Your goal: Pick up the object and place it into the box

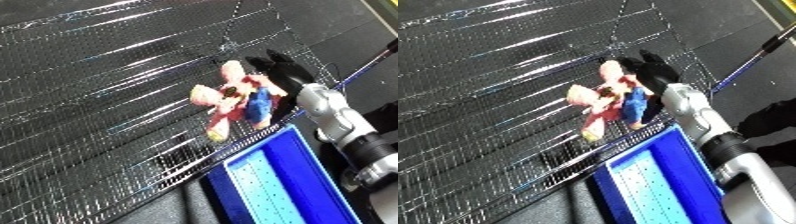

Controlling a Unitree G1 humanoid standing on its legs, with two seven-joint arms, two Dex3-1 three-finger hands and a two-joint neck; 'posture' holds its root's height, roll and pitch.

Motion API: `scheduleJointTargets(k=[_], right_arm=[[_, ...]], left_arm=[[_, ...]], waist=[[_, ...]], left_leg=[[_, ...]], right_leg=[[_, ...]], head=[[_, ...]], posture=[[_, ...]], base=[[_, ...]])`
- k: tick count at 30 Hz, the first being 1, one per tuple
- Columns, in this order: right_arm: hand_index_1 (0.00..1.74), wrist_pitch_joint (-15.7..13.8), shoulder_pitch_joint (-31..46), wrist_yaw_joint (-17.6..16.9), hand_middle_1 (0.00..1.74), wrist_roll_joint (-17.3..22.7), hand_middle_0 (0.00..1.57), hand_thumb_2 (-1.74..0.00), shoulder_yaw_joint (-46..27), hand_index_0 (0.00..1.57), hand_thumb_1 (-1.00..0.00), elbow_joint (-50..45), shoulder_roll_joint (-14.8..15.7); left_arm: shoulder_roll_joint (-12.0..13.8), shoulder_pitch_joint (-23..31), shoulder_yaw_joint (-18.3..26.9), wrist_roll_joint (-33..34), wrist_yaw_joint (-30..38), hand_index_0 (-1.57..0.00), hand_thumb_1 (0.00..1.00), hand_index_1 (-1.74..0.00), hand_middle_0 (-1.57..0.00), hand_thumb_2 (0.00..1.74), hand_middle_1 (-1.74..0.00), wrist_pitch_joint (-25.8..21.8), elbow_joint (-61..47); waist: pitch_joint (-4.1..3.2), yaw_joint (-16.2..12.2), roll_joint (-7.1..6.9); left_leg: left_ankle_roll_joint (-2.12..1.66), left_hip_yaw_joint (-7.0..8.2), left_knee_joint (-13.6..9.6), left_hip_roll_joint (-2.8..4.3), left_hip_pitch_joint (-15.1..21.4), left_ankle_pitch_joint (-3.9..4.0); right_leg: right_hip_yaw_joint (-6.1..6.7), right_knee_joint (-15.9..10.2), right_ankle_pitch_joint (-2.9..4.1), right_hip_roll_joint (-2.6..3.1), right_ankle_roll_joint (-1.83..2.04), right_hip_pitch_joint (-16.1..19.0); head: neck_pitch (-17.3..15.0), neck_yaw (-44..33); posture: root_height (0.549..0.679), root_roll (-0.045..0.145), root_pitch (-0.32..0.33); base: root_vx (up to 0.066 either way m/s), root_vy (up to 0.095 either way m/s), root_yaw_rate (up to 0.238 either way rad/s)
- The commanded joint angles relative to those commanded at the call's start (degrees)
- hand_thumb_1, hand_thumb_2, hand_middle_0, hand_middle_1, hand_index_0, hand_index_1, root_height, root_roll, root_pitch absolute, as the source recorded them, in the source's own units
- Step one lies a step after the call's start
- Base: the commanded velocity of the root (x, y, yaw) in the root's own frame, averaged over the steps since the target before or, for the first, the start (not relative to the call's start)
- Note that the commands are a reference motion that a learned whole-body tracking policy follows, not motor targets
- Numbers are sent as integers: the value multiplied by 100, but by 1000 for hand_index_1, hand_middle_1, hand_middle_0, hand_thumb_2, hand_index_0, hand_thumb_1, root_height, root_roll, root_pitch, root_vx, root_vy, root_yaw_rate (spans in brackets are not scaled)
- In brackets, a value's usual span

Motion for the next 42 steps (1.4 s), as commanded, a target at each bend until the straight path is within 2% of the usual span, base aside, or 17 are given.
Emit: scheduleJointTargets(k=[1, 8, 13, 18, 24, 29, 30, 31, 35, 36, 37, 38, 42], right_arm=[[0, 0, -195, -38, 0, 39, 0, 0, 84, 0, 0, 259, 24], [0, -45, -935, -129, 0, 164, 0, 0, 384, 0, 0, 1080, 80], [0, -83, -1304, -148, 0, 168, 0, 0, 608, 0, 0, 1496, 102], [0, -81, -1410, -147, 0, 183, 0, 0, 687, 0, 0, 1642, 120], [522, -105, -1281, -132, 522, 234, 471, -522, 709, 471, -300, 1562, 222], [957, -119, -981, -117, 957, 205, 864, -957, 598, 864, -550, 1376, 302], [1131, -117, -882, -122, 1131, 211, 1020, -1131, 545, 1020, -650, 1349, 357], [1131, -117, -882, -122, 1131, 211, 1020, -1131, 545, 1020, -650, 1349, 357], [1479, -102, -722, -146, 1479, 237, 1334, -1479, 463, 1334, -850, 1272, 484], [1653, -91, -659, -159, 1653, 253, 1492, -1653, 431, 1492, -950, 1225, 534], [1653, -91, -659, -159, 1653, 253, 1492, -1653, 431, 1492, -950, 1225, 534], [1740, -83, -628, -164, 1740, 263, 1570, -1740, 415, 1570, -1000, 1198, 554], [1740, -56, -504, -166, 1740, 276, 1570, -1740, 344, 1570, -1000, 1074, 572]], left_arm=[[-16, -22, -3, -1, 41, -1570, 1000, -1740, -1570, 1740, -1740, -23, -6], [-75, 7, -54, -17, 127, -1570, 1000, -1740, -1570, 1740, -1740, -57, -48], [-99, 30, -78, -29, 127, -1570, 1000, -1740, -1570, 1740, -1740, -65, -89], [-123, 26, -93, -36, 133, -1570, 1000, -1740, -1570, 1740, -1740, -72, -72], [-129, 7, -84, -11, 125, -1570, 1000, -1740, -1570, 1740, -1740, -87, -51], [-145, 46, -30, -39, 99, -1570, 1000, -1740, -1570, 1740, -1740, -114, -57], [-152, 53, -29, -38, 97, -1570, 1000, -1740, -1570, 1740, -1740, -117, -65], [-152, 53, -29, -38, 97, -1570, 1000, -1740, -1570, 1740, -1740, -117, -65], [-145, 82, 2, -43, 87, -1570, 1000, -1740, -1570, 1740, -1740, -112, -69], [-142, 92, 25, -63, 81, -1570, 1000, -1740, -1570, 1740, -1740, -109, -55], [-142, 92, 25, -63, 81, -1570, 1000, -1740, -1570, 1740, -1740, -109, -55], [-139, 97, 35, -75, 77, -1570, 1000, -1740, -1570, 1740, -1740, -105, -45], [-124, 141, 65, -114, 52, -1570, 1000, -1740, -1570, 1740, -1740, -88, -20]], waist=[[17, 1, 72], [112, -4, 303], [166, -22, 415], [196, -27, 464], [238, -43, 451], [245, -58, 424], [245, -58, 416], [245, -58, 416], [245, -41, 372], [245, -36, 342], [245, -36, 342], [245, -36, 324], [245, -33, 263]], left_leg=[[-2, 6, -14, -15, -38, 21], [-15, 9, 3, -69, -168, 54], [-32, 10, 0, -99, -252, 76], [-44, 7, -3, -108, -290, 84], [-55, -7, -13, -83, -302, 86], [-58, -29, -1, -63, -327, 76], [-58, -34, 2, -57, -335, 76], [-58, -34, 2, -57, -335, 76], [-53, -41, -19, -42, -320, 78], [-53, -42, -32, -35, -295, 75], [-53, -42, -32, -35, -295, 75], [-54, -44, -34, -31, -282, 73], [-60, -66, -20, -22, -263, 66]], right_leg=[[2, 13, 0, -19, 2, -53], [31, 105, -37, -73, -19, -242], [40, 175, -68, -107, -26, -359], [37, 216, -88, -116, -31, -415], [9, 219, -118, -90, -47, -394], [-15, 227, -117, -78, -48, -395], [-23, 221, -112, -78, -46, -391], [-23, 221, -112, -78, -46, -391], [-41, 186, -100, -57, -45, -349], [-47, 166, -96, -48, -43, -311], [-47, 166, -96, -48, -43, -311], [-50, 159, -95, -44, -42, -291], [-64, 153, -96, -40, -46, -236]], head=[[94, 178], [492, 380], [677, 423], [746, 393], [811, 314], [798, 233], [809, 194], [809, 194], [888, 124], [917, 83], [917, 83], [907, 43], [1042, -56]], posture=[[648, 65, -51], [646, 76, -36], [645, 83, -26], [645, 87, -21], [646, 88, -19], [646, 85, -18], [646, 84, -18], [646, 84, -18], [647, 81, -20], [647, 80, -22], [647, 80, -22], [647, 79, -24], [647, 76, -30]], base=[[11, -5, 4], [3, 0, 2], [-5, -9, 18], [0, -17, 8], [4, -26, 6], [1, -18, 16], [-2, -11, 28], [-2, -11, 28], [-3, -9, 20], [-4, -3, -1], [-4, -3, -1], [-7, -6, 9], [-19, -8, 28]])
